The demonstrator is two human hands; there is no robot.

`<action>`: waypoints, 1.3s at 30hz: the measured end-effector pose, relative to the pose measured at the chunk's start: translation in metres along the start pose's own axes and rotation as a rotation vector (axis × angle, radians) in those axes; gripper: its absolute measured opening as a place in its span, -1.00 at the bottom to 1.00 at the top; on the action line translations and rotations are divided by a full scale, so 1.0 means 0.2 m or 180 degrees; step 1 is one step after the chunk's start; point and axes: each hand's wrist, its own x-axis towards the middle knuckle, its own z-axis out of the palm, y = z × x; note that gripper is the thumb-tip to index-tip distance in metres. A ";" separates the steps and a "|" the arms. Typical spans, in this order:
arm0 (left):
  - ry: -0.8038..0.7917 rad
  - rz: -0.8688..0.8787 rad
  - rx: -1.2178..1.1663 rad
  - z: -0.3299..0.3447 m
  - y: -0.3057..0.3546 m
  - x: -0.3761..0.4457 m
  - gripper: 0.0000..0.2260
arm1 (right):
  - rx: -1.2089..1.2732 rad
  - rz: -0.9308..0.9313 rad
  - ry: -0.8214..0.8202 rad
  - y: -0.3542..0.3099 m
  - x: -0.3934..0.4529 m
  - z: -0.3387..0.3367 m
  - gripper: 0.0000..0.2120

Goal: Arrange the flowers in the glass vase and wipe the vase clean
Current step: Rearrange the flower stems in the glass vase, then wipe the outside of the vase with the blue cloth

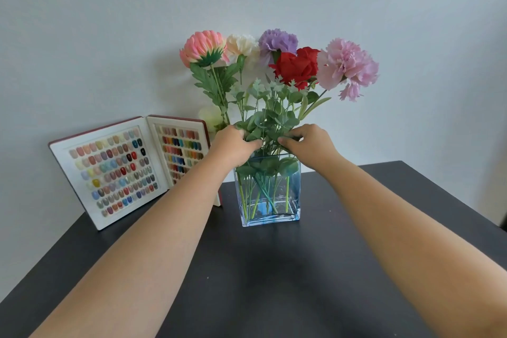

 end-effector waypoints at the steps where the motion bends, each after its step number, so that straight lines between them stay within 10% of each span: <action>1: 0.0114 0.0036 0.0018 0.00 -0.01 -0.02 -0.67 | 0.0007 -0.0006 0.0034 0.00 -0.02 0.00 -0.75; 10: 0.0544 0.0193 -0.0254 -0.06 -0.30 -0.33 -0.49 | 0.0930 0.0407 0.1212 -0.01 -0.47 0.09 -0.76; 25: 0.0770 -0.0759 0.0212 -0.57 -1.06 -1.26 -0.86 | 0.0981 -0.0633 -0.1453 -0.55 -0.92 0.82 -0.80; 39: 0.0404 -0.1874 0.1552 -0.79 -1.53 -1.95 -0.56 | -0.0199 -0.0974 -0.2727 -0.93 -1.27 1.40 -0.48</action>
